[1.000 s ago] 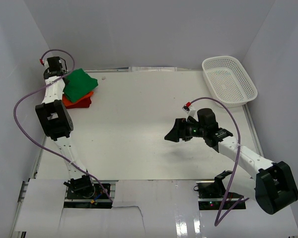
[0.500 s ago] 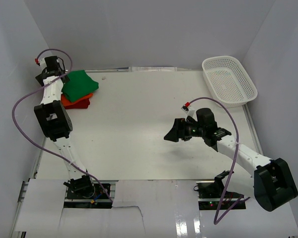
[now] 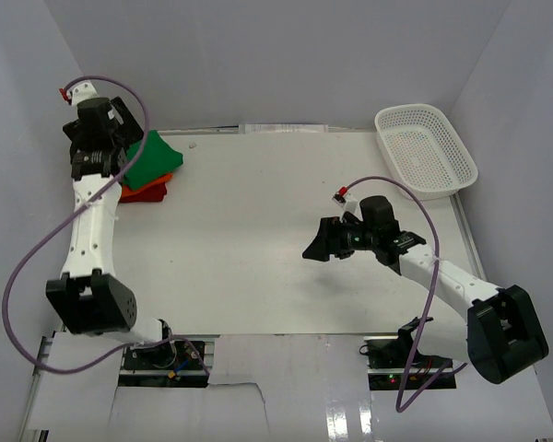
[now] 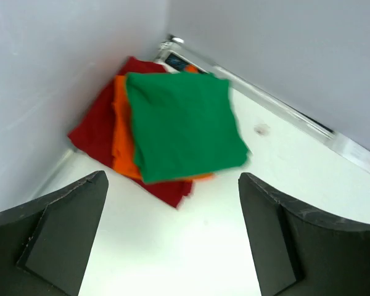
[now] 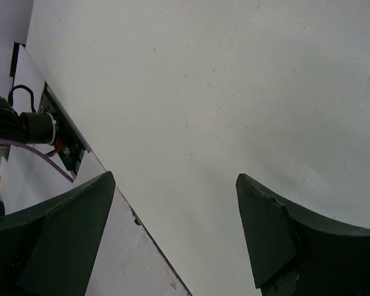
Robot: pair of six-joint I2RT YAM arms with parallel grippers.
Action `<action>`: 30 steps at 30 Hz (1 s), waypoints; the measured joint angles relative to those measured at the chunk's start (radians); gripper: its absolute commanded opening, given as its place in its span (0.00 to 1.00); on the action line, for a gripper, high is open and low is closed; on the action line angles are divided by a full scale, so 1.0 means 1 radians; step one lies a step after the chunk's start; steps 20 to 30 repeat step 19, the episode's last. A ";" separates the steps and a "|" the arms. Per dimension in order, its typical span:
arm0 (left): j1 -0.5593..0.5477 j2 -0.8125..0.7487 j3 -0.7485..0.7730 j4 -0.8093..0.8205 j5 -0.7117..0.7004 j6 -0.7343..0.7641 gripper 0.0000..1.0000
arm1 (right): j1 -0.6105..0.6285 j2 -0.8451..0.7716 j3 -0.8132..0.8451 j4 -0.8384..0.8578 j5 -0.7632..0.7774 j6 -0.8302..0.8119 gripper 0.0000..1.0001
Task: Fold and stack the t-shirts
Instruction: Put the neatly folded tshirt into the corner of the board with the left arm
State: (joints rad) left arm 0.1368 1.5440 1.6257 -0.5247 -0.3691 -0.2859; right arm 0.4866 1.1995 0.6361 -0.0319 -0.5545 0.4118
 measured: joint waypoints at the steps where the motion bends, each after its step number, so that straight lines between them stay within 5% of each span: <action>1: -0.016 -0.069 -0.052 0.011 0.023 0.003 0.98 | 0.000 0.000 0.014 -0.012 0.003 -0.010 0.86; 10: -0.037 -0.480 -0.440 0.020 0.327 -0.039 0.98 | 0.005 -0.040 0.060 -0.057 0.023 -0.076 0.98; 14: -0.052 -0.550 -0.571 -0.005 0.451 -0.052 0.98 | 0.005 -0.063 0.060 -0.070 0.032 -0.097 0.90; 30: -0.054 -0.552 -0.600 -0.024 0.520 -0.039 0.98 | 0.005 -0.064 0.062 -0.074 0.032 -0.105 0.90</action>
